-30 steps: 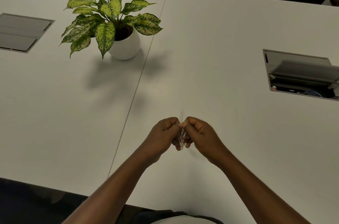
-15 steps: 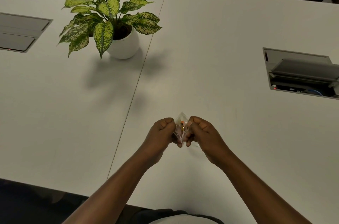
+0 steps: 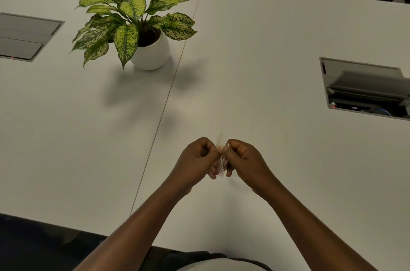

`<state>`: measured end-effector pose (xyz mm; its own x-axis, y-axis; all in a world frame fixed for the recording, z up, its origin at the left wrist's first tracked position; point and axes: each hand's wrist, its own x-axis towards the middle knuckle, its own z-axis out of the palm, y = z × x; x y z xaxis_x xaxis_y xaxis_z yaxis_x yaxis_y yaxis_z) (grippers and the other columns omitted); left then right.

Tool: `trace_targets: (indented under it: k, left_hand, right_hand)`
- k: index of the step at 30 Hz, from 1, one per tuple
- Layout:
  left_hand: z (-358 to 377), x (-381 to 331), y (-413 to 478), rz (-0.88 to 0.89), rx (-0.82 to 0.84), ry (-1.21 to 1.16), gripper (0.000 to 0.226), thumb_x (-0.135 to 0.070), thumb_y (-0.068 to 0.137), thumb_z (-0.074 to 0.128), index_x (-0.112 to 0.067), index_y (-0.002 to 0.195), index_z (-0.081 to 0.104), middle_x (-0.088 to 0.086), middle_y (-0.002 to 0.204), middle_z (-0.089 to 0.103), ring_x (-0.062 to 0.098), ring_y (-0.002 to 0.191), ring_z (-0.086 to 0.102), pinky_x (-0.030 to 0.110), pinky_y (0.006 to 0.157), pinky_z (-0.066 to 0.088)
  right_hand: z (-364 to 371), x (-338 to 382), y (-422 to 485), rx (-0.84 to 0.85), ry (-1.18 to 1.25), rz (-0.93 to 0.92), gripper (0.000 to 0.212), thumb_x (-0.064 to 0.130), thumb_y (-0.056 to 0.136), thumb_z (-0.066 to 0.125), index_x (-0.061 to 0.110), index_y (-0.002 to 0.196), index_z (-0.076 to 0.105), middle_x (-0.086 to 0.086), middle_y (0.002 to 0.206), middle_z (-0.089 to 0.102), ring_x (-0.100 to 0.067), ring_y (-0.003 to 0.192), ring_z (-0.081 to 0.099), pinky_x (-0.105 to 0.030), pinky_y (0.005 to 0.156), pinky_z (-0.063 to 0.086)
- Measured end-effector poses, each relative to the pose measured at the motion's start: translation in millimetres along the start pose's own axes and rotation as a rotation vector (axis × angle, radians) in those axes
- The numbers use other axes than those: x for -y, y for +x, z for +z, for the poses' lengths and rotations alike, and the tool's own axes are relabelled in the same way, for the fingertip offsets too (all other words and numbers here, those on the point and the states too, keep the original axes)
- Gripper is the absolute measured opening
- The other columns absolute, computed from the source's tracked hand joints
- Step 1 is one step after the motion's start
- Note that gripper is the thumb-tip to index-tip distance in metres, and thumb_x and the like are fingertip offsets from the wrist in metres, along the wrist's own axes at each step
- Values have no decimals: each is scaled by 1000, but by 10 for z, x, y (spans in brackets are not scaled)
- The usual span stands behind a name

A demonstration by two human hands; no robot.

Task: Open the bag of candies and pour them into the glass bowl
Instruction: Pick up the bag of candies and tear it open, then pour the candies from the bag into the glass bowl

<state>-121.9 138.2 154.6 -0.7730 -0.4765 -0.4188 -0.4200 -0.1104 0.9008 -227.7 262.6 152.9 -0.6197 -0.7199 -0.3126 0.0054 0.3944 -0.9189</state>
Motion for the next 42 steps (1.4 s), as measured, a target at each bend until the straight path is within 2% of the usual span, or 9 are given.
trace_targets:
  k: [6, 8, 11, 15, 19, 25, 30, 33, 42]
  left_hand:
    - [-58, 17, 41, 50, -144, 190, 15, -17, 85, 65, -4, 83, 57, 10, 67, 73, 17, 56, 72, 34, 57, 62]
    - [-80, 23, 48, 48, -199, 234, 14, -16, 84, 66, -6, 82, 56, 12, 68, 73, 14, 54, 71, 29, 53, 60]
    - [-86, 39, 49, 65, -217, 239, 11, -14, 85, 65, -10, 83, 55, 14, 71, 74, 14, 53, 70, 24, 51, 58]
    - [-37, 23, 43, 92, -202, 252, 13, -13, 87, 65, -22, 89, 54, 13, 80, 75, 26, 65, 73, 34, 58, 62]
    - [0, -7, 34, 111, -191, 239, 17, -10, 88, 64, -24, 94, 56, 11, 79, 74, 27, 69, 74, 26, 54, 60]
    - [-61, 23, 38, 92, -250, 319, 14, -10, 86, 62, -20, 94, 56, 14, 77, 71, 34, 73, 70, 50, 67, 60]
    - [-74, 94, 76, 58, -215, 323, 16, -15, 87, 62, -23, 98, 56, 10, 76, 72, 22, 67, 72, 41, 64, 61]
    - [-81, 125, 129, -18, -143, 116, 14, -28, 87, 64, -25, 100, 60, 5, 79, 74, 9, 62, 71, 29, 60, 59]
    - [105, 586, 232, -456, -23, -533, 44, -42, 99, 49, -8, 122, 64, 20, 110, 69, 34, 95, 69, 44, 81, 55]
  right_hand:
    - [-113, -12, -2, -41, -178, 15, 22, 14, 94, 59, 4, 75, 59, -4, 64, 71, -12, 56, 67, -31, 54, 54]
    - [-169, -5, -14, -80, -288, 21, 21, 16, 90, 62, 5, 73, 57, -13, 69, 70, -25, 66, 71, -42, 59, 56]
    - [-204, -8, -33, -118, -384, 22, 24, 20, 89, 64, 4, 73, 56, -18, 71, 68, -37, 75, 70, -37, 58, 53]
    - [-143, -2, -25, -132, -360, 69, 18, 25, 89, 66, 14, 77, 59, -13, 73, 71, -33, 74, 71, -48, 69, 63]
    - [-82, -2, -11, -111, -307, 132, 19, 39, 89, 72, 26, 94, 58, -12, 77, 73, -26, 74, 73, -42, 69, 64]
    - [-136, -5, -21, -114, -385, 121, 10, 19, 90, 65, 23, 97, 59, -4, 70, 70, -24, 71, 70, -43, 70, 61]
    - [-162, 22, -3, -126, -373, 142, 11, 18, 90, 64, 28, 95, 62, -4, 74, 73, -18, 71, 72, -36, 65, 59]
    - [-164, 42, 5, -133, -259, 185, 15, 18, 90, 63, 31, 98, 64, -2, 78, 73, -15, 70, 73, -35, 64, 60]
    - [-225, 130, 6, -35, 310, 314, 17, 8, 96, 60, 14, 108, 71, 0, 72, 72, -12, 60, 67, -23, 52, 51]
